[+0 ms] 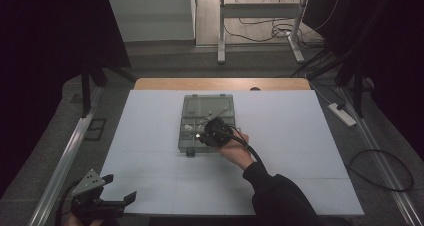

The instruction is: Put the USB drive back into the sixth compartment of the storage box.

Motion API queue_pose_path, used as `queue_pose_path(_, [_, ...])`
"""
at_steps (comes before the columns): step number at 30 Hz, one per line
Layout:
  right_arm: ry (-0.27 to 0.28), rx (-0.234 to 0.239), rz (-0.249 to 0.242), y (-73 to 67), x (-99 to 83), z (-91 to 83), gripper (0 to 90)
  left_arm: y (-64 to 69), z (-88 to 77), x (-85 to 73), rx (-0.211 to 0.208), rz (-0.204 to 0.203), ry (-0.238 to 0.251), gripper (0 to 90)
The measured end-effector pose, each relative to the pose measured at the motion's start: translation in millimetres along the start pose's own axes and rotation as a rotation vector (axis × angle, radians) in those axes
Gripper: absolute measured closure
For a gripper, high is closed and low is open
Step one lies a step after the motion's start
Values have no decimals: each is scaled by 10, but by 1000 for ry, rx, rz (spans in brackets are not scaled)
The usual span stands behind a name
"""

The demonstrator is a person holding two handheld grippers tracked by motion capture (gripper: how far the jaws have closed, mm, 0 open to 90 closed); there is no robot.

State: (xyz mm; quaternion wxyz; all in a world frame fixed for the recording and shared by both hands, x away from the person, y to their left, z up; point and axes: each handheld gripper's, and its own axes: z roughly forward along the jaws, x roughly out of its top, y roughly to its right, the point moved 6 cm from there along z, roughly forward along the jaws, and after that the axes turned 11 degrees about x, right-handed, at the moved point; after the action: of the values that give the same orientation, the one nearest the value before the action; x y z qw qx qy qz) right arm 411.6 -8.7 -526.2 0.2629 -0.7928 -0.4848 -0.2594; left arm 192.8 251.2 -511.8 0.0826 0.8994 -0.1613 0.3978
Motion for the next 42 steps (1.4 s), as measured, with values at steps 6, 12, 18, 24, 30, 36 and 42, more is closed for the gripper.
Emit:
queue_pose_path(6, [-19, -17, -9, 14, -27, 52, 778, 3, 1, 0, 4, 7, -1, 18])
queue_pose_path(12, [-15, -18, -1, 16, -27, 48, 720, 8, 1, 0, 6, 11, 0, 19])
queue_pose_path(18, [-13, -41, 2, 19, -25, 1, 626, 10, -1, -1, 7, 14, 1, 19])
queue_pose_path(24, [-22, -32, 10, -6, -31, -37, 550, 14, -3, -1, 8, 18, 1, 19])
queue_pose_path(30, [-18, -18, 18, -20, -28, -69, 491, 16, -2, -1, 9, 19, 1, 19])
queue_pose_path(36, [-33, -38, 9, -29, -42, -103, 427, 17, 0, -2, 13, 23, -1, 19])
queue_pose_path(42, [-41, -16, 17, -81, -43, -133, 359, 22, 1, -2, 16, 27, -4, 20])
